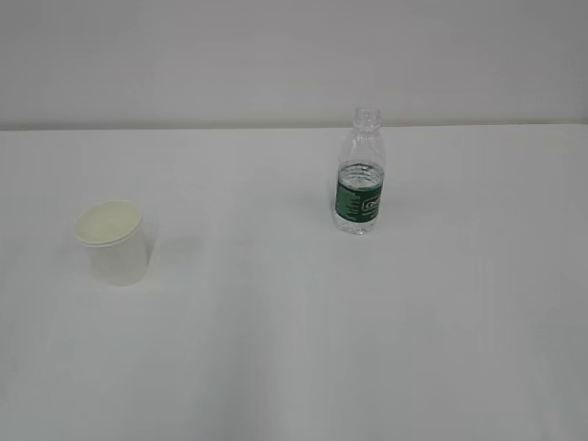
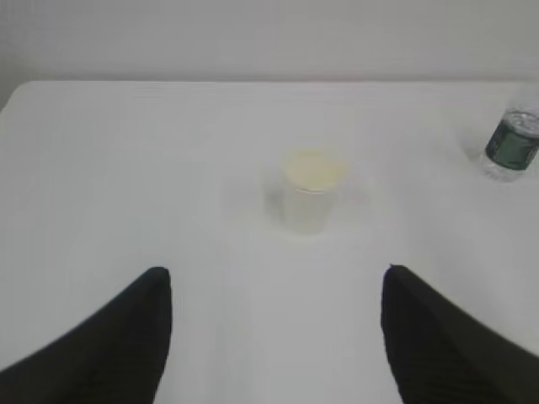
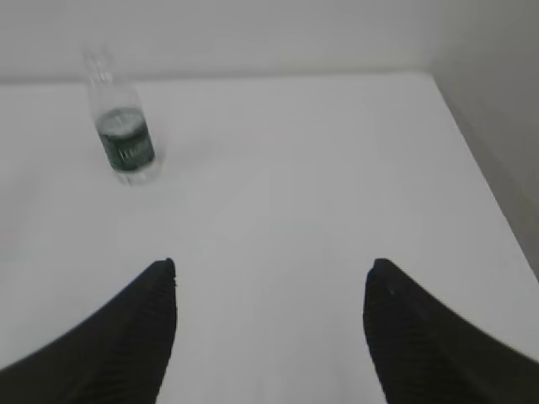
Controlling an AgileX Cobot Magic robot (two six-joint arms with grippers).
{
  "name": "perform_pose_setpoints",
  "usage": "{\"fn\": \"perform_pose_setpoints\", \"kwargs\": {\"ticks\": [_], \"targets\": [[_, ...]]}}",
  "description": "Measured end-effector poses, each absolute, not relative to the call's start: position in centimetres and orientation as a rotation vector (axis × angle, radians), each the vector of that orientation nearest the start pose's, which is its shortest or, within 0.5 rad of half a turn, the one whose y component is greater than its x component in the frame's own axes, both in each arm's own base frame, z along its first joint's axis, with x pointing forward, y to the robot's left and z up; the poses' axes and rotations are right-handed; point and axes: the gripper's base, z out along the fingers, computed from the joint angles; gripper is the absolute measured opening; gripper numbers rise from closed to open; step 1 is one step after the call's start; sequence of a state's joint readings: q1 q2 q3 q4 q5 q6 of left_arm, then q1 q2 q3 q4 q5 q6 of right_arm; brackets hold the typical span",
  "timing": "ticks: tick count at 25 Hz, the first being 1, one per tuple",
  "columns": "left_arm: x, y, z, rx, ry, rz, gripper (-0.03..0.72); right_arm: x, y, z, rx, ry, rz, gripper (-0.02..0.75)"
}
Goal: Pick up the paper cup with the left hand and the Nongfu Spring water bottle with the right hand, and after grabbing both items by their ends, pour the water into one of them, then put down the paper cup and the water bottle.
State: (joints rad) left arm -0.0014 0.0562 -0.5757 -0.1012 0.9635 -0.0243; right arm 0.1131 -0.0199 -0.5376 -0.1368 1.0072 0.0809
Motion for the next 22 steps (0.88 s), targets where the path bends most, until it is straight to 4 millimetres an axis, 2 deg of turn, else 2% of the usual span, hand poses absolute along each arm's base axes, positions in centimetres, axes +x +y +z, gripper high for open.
{"fn": "perform_pose_setpoints", "kwargs": {"ticks": [3, 6, 13, 17, 22], "targets": [[2.0, -1.0, 31.9, -0.036, 1.95, -0.185, 0.528, -0.7, -0.9, 30.5, -0.031, 1.816, 0.005, 0.521], [4.4, -1.1, 33.2, -0.056, 1.952, -0.218, 0.52, 0.4, -0.6, 31.6, -0.039, 1.754, 0.021, 0.52], [7.8, -0.9, 36.6, -0.105, 1.718, -0.238, 0.515, 3.6, 0.4, 33.9, -0.028, 1.609, 0.142, 0.52], [9.6, -0.7, 37.1, -0.103, 1.658, -0.208, 0.515, 6.1, 0.7, 34.8, -0.02, 1.562, 0.164, 0.52], [12.5, -0.7, 36.4, -0.055, 1.715, -0.15, 0.515, 9.8, 1.1, 34.6, -0.017, 1.604, 0.163, 0.52]]}}
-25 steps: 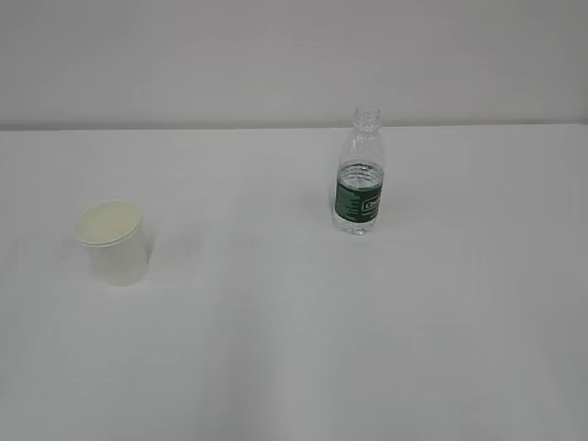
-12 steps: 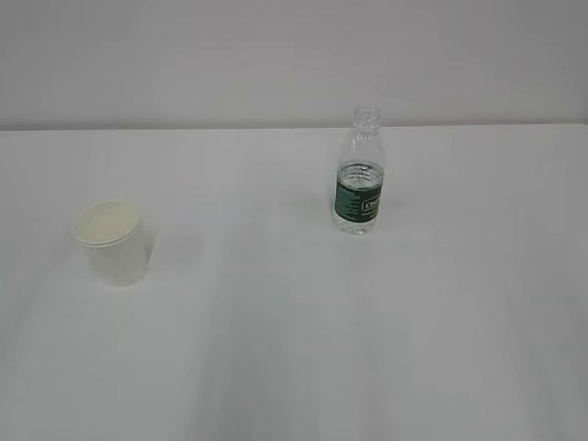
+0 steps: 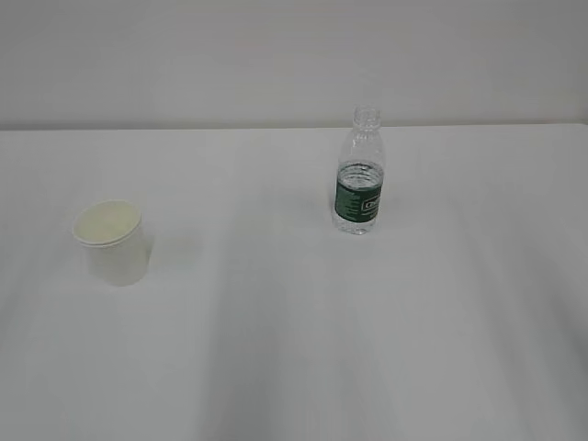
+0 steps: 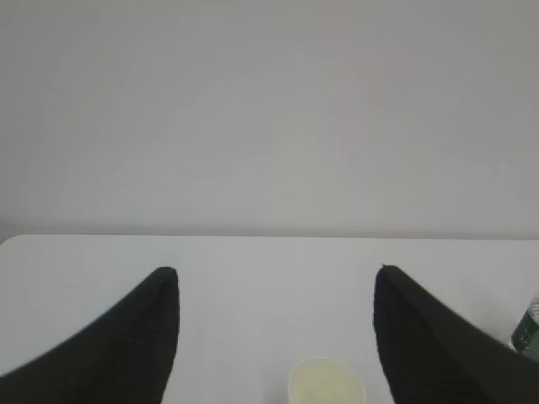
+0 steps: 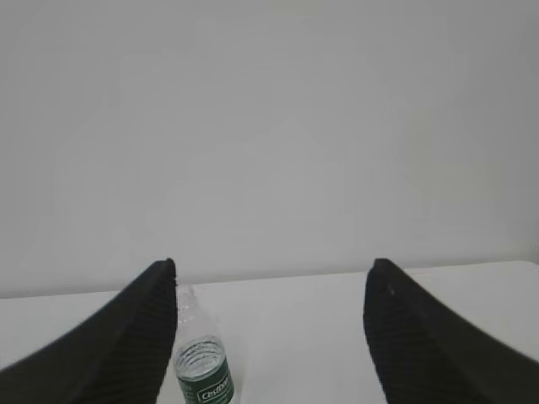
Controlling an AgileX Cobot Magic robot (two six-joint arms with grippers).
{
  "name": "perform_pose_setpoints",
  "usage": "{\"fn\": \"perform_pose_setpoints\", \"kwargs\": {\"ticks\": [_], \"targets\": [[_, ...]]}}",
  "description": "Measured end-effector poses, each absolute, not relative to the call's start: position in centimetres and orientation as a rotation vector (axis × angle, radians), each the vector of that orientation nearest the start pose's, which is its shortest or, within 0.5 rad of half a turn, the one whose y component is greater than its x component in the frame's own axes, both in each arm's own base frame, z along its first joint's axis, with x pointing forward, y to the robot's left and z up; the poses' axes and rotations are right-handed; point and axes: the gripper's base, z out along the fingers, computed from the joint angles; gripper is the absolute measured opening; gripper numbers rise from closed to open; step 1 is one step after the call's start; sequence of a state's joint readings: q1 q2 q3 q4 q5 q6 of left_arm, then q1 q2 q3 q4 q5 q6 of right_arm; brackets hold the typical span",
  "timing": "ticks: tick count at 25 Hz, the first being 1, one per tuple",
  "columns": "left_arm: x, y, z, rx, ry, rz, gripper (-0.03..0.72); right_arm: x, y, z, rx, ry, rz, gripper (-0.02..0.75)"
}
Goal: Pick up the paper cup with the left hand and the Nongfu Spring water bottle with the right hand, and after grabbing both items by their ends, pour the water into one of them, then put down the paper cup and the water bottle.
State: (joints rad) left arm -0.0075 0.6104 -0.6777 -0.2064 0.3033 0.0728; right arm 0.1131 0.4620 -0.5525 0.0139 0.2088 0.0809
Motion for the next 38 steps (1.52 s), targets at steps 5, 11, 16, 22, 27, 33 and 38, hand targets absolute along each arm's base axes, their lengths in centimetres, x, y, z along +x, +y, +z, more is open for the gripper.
{"fn": "perform_pose_setpoints", "kwargs": {"ticks": [5, 11, 16, 22, 27, 33, 38], "targets": [[16.2, -1.6, 35.4, -0.024, 1.694, -0.182, 0.513, 13.0, 1.5, 34.1, -0.015, 1.632, 0.162, 0.52], [19.6, -4.3, 32.1, 0.032, 1.709, -0.27, 0.487, 16.1, 2.5, 33.2, -0.082, 1.636, 0.165, 0.52], [21.2, -6.4, 30.4, 0.054, 1.7, -0.328, 0.484, 18.8, 4.8, 31.6, -0.22, 1.66, 0.191, 0.52], [23.0, -6.9, 28.1, 0.017, 1.698, -0.308, 0.465, 21.6, 5.9, 29.7, -0.26, 1.657, 0.204, 0.52], [23.0, -6.5, 25.2, -0.03, 1.682, -0.283, 0.462, 22.7, 6.5, 27.1, -0.278, 1.647, 0.227, 0.52], [22.2, -6.1, 22.3, -0.052, 1.637, -0.3, 0.461, 23.0, 6.8, 24.2, -0.275, 1.615, 0.269, 0.52], [22.4, -6.8, 19.9, 0.028, 1.653, -0.326, 0.461, 23.5, 7.1, 22.0, -0.283, 1.628, 0.288, 0.52]]}}
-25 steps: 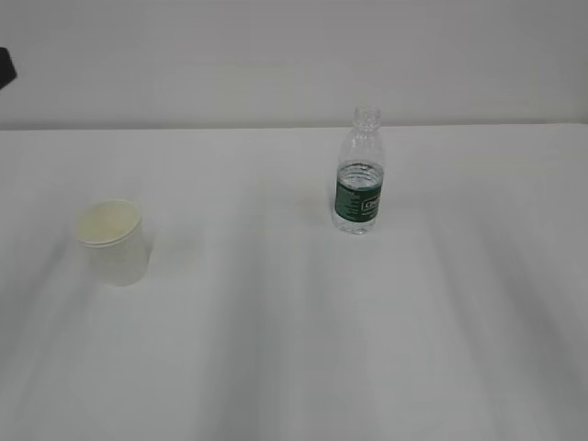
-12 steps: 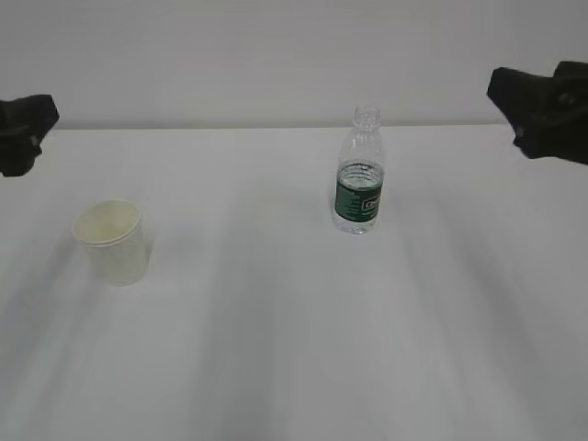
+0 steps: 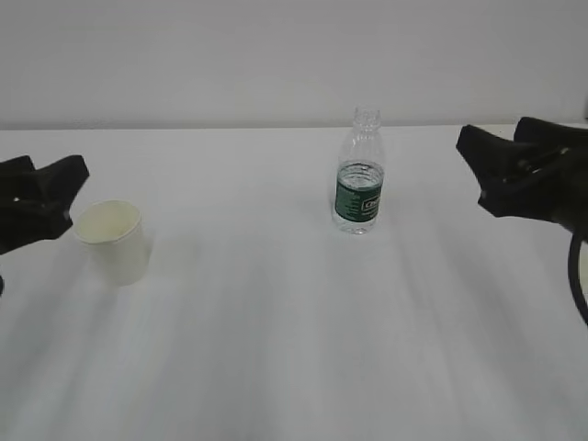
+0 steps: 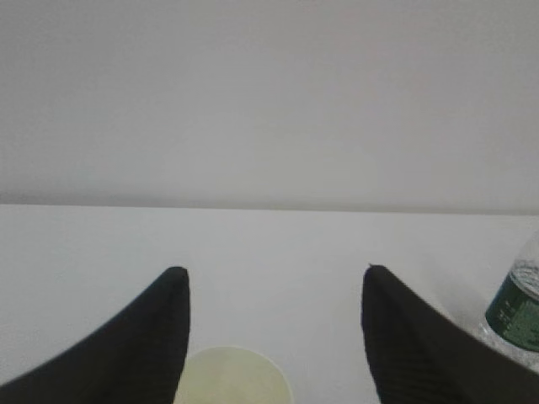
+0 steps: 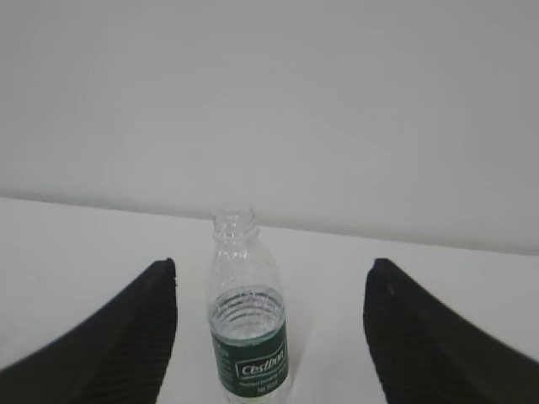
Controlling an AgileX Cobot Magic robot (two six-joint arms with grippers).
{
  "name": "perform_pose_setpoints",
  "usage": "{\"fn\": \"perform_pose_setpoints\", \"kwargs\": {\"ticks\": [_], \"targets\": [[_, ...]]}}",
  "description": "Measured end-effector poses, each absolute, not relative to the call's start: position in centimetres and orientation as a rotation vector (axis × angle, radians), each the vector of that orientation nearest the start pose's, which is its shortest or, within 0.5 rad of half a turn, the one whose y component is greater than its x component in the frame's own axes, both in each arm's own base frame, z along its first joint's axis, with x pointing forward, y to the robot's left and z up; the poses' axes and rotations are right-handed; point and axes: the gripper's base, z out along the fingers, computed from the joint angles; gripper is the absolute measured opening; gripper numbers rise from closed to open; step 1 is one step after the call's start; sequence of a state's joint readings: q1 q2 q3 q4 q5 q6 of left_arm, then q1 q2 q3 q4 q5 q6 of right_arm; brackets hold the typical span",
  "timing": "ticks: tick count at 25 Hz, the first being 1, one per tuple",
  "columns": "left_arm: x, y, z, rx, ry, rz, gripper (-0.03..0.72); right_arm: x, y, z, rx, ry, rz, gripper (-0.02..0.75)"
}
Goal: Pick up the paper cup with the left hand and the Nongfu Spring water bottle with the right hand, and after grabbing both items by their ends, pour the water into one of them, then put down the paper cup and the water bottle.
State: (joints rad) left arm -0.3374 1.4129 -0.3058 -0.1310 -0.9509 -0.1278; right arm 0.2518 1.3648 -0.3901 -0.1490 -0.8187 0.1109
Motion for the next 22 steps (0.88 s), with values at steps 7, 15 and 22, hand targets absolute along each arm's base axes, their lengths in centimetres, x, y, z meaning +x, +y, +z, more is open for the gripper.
{"fn": "perform_pose_setpoints", "kwargs": {"ticks": [7, 15, 22], "targets": [[23.6, -8.5, 14.7, 0.127, 1.758, -0.422, 0.461, 25.3, 8.0, 17.7, -0.316, 1.651, 0.335, 0.519], [23.6, -9.1, 12.4, 0.193, 1.842, -0.448, 0.461, 26.1, 8.2, 13.8, -0.305, 1.736, 0.342, 0.52], [23.6, -9.2, 12.4, 0.205, 1.841, -0.454, 0.461, 26.3, 7.9, 12.3, -0.336, 1.776, 0.277, 0.526]]}}
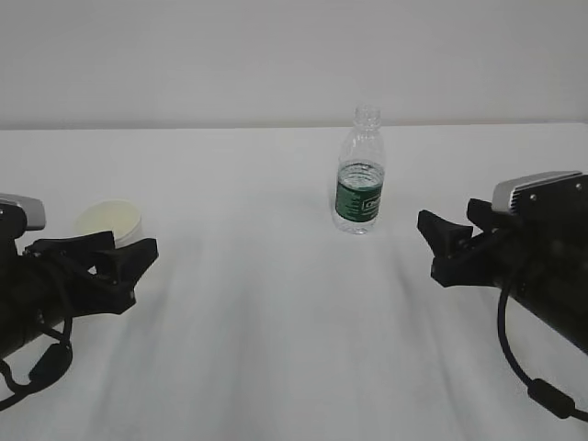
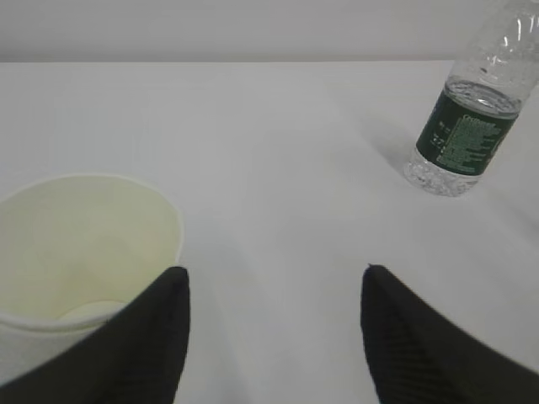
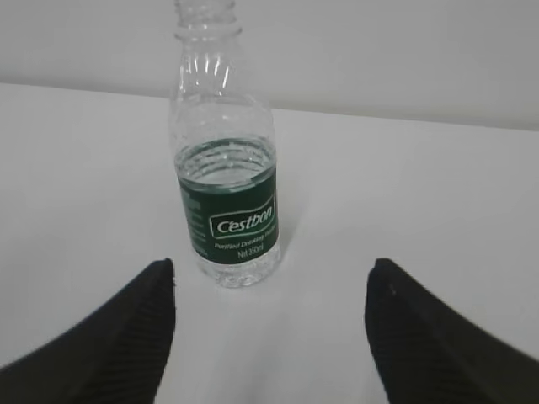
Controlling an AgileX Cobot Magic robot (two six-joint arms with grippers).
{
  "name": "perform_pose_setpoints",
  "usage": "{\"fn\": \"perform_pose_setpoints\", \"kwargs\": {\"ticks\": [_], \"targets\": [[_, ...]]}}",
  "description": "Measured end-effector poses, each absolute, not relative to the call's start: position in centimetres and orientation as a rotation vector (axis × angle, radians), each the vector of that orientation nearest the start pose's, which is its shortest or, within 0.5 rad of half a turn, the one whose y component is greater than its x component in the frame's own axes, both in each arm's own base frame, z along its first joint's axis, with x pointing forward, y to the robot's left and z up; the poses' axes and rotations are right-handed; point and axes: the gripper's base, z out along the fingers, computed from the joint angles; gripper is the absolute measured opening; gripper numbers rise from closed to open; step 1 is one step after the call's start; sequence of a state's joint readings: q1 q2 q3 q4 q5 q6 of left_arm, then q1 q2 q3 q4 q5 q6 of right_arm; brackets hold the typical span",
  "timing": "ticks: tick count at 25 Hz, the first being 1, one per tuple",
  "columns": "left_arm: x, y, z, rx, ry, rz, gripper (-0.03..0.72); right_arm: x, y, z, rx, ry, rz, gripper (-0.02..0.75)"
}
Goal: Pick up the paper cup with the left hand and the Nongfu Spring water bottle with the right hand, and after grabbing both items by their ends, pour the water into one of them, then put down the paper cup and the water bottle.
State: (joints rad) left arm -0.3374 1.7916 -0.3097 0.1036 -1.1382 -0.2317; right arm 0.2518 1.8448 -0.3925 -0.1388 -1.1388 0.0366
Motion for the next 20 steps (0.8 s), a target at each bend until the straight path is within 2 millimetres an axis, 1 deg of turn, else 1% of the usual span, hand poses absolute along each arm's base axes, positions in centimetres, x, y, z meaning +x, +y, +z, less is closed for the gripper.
{"fn": "perform_pose_setpoints", "kwargs": {"ticks": [2, 7, 10, 16, 20], "targets": [[23.5, -9.2, 12.4, 0.211, 1.839, -0.458, 0.461, 26.3, 7.9, 11.9, -0.347, 1.787, 0.266, 0.549], [23.0, -9.0, 12.1, 0.216, 1.86, -0.457, 0.461, 27.5, 8.2, 10.9, -0.355, 1.797, 0.258, 0.658], [22.8, -9.0, 12.0, 0.216, 1.867, -0.457, 0.461, 28.5, 8.6, 10.1, -0.376, 1.801, 0.266, 0.673], [22.8, -9.0, 12.0, 0.219, 1.866, -0.458, 0.461, 30.0, 9.3, 8.6, -0.415, 1.807, 0.286, 0.675], [22.8, -9.0, 12.0, 0.219, 1.866, -0.458, 0.461, 31.2, 9.8, 8.2, -0.439, 1.786, 0.299, 0.675]]}}
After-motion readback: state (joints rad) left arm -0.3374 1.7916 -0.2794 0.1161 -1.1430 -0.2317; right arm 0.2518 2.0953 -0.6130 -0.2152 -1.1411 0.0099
